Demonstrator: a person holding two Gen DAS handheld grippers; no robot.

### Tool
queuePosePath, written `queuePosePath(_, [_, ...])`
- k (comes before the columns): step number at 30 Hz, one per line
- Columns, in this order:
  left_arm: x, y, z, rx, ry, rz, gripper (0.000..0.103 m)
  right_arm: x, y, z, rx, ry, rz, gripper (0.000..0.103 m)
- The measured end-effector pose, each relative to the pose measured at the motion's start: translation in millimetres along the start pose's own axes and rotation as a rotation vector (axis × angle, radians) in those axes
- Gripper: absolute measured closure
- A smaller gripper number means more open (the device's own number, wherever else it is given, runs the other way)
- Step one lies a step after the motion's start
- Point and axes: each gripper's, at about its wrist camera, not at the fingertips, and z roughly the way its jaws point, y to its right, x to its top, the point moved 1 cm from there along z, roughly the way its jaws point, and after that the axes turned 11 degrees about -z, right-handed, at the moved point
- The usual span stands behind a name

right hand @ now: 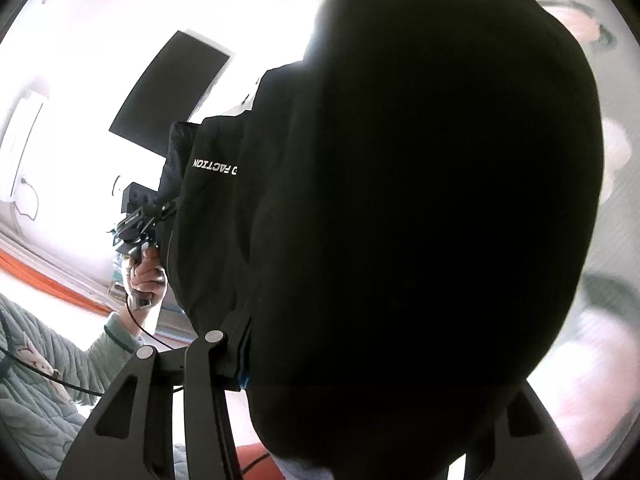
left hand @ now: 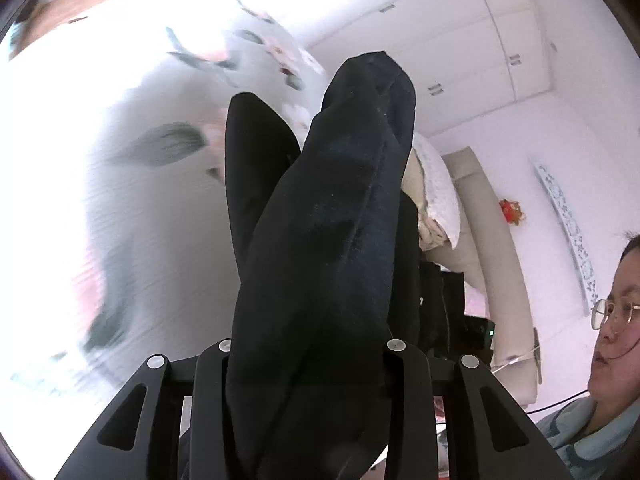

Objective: Fold large clothes

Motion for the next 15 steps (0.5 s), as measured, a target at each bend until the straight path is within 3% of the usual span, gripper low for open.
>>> queuePosePath(6, [-15.3,-82.8,-24.7,0.016,-0.035,-0.081,0.068,-30.0,-37.0,81.8,-0.021,-0.047,0.084,0.048])
queuePosePath(11, [-10.4,-190.8,-10.7,0.021,-0.091,-0.198,0.065,-65.1,-13.3,153.2,-0.081,-0.104,0.204,0.048])
queuePosePath(12, [-9.6,-221.0,-3.6,0.034,-0.104,-0.249,0.063,-75.0,-2.4,166.2,-0.122,-0.122,0.235,0.042])
queuePosePath(13, [-9.2,-245.1,-0.8,0.031,-0.103,-0.299,0.054,-80.6,11.0,177.1,-0.167,-0.120,0.278,0.030])
queuePosePath(14, [-8.6,-282.0,2.3,-0.027,-0.100,-0.409,0.047,-96.7,30.6,177.0,-0.168,-0.088,0.373,0.026])
queuePosePath(15, [-9.7,-297.0,1.8,-0.103,-0.105,-0.471,0.048,-108.3,41.3,173.1,-0.141,-0.050,0.441,0.023])
